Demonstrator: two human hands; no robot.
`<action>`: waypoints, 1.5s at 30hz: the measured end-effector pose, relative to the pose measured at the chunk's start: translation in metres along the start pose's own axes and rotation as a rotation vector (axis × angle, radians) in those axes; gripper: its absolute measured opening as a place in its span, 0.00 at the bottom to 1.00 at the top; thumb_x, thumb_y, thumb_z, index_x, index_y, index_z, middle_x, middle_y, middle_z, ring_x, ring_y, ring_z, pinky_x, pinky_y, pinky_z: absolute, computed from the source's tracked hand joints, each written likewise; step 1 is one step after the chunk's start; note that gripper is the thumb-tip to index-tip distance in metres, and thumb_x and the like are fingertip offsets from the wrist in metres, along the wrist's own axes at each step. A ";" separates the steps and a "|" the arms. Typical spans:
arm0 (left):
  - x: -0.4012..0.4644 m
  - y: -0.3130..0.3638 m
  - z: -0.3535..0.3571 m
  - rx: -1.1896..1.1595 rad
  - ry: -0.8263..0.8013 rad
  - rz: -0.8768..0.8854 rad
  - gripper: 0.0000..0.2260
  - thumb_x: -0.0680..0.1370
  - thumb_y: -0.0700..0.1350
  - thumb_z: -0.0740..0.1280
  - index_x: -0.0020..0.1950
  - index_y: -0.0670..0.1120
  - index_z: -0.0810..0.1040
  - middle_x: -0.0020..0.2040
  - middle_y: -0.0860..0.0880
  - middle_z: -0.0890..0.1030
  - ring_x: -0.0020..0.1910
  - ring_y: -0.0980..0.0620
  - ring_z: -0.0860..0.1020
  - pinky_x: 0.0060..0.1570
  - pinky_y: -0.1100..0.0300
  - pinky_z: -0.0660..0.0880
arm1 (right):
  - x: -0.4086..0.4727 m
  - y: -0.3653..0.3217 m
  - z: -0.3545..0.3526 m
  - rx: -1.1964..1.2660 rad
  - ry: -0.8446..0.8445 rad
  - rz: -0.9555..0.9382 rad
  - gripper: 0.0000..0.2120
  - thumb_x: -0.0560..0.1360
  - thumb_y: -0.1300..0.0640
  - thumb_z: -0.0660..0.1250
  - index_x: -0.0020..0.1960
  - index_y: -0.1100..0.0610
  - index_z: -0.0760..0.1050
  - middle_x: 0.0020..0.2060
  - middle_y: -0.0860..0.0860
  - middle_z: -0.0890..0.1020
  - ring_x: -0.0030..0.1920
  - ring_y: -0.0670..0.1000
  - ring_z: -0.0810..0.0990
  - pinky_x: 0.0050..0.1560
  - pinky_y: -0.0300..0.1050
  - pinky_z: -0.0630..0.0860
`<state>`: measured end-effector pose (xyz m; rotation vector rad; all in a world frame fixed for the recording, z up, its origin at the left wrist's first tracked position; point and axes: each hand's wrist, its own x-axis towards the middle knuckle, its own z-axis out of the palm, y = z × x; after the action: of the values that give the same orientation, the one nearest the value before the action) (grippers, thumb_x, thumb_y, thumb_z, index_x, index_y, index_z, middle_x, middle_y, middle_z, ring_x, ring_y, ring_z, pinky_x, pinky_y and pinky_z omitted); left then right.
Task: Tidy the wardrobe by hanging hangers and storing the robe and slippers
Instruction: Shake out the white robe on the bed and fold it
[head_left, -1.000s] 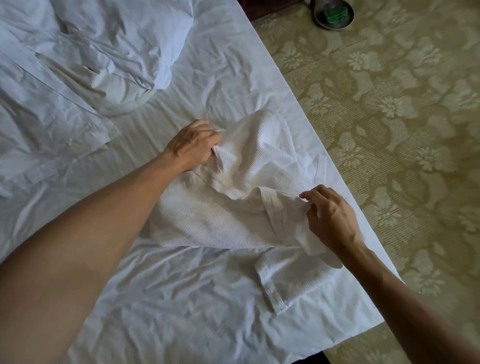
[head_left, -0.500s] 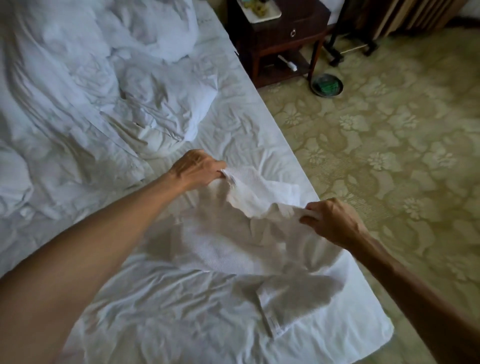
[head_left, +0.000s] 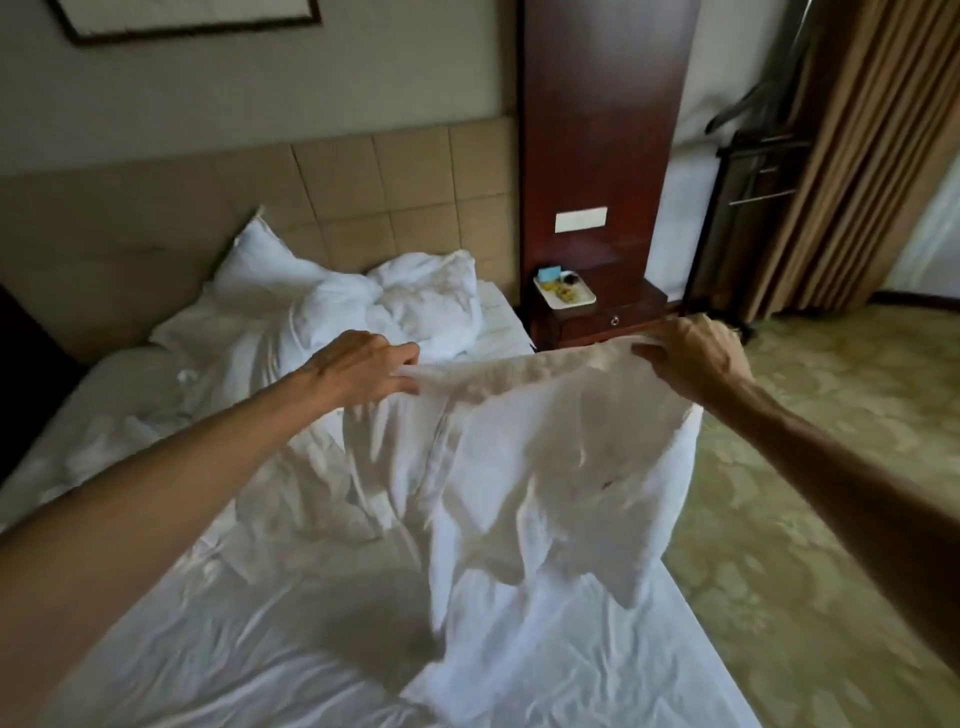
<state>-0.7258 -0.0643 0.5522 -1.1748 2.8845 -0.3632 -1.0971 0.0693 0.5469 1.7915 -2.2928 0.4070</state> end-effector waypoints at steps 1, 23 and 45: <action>-0.004 -0.009 -0.023 0.046 -0.008 -0.031 0.18 0.77 0.62 0.67 0.51 0.47 0.77 0.44 0.44 0.84 0.46 0.41 0.82 0.38 0.56 0.67 | 0.011 -0.009 -0.019 -0.010 0.023 -0.021 0.17 0.78 0.45 0.68 0.59 0.55 0.82 0.49 0.61 0.84 0.48 0.64 0.83 0.42 0.51 0.74; -0.104 -0.082 -0.242 0.038 0.319 -0.985 0.11 0.78 0.46 0.67 0.55 0.41 0.82 0.55 0.40 0.82 0.54 0.40 0.81 0.49 0.54 0.75 | 0.102 -0.131 -0.224 0.134 0.298 0.018 0.13 0.78 0.54 0.68 0.55 0.64 0.80 0.49 0.63 0.83 0.51 0.65 0.82 0.49 0.55 0.78; -0.111 -0.046 -0.338 -1.198 1.088 -0.993 0.16 0.81 0.43 0.56 0.54 0.36 0.80 0.32 0.42 0.84 0.26 0.49 0.82 0.22 0.63 0.73 | 0.100 -0.121 -0.294 1.160 0.258 0.156 0.19 0.78 0.54 0.54 0.42 0.63 0.79 0.31 0.55 0.80 0.27 0.52 0.75 0.26 0.43 0.69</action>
<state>-0.6451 0.0515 0.8820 -3.4476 2.7057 1.4163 -1.0070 0.0498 0.8674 1.6968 -2.1031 2.1751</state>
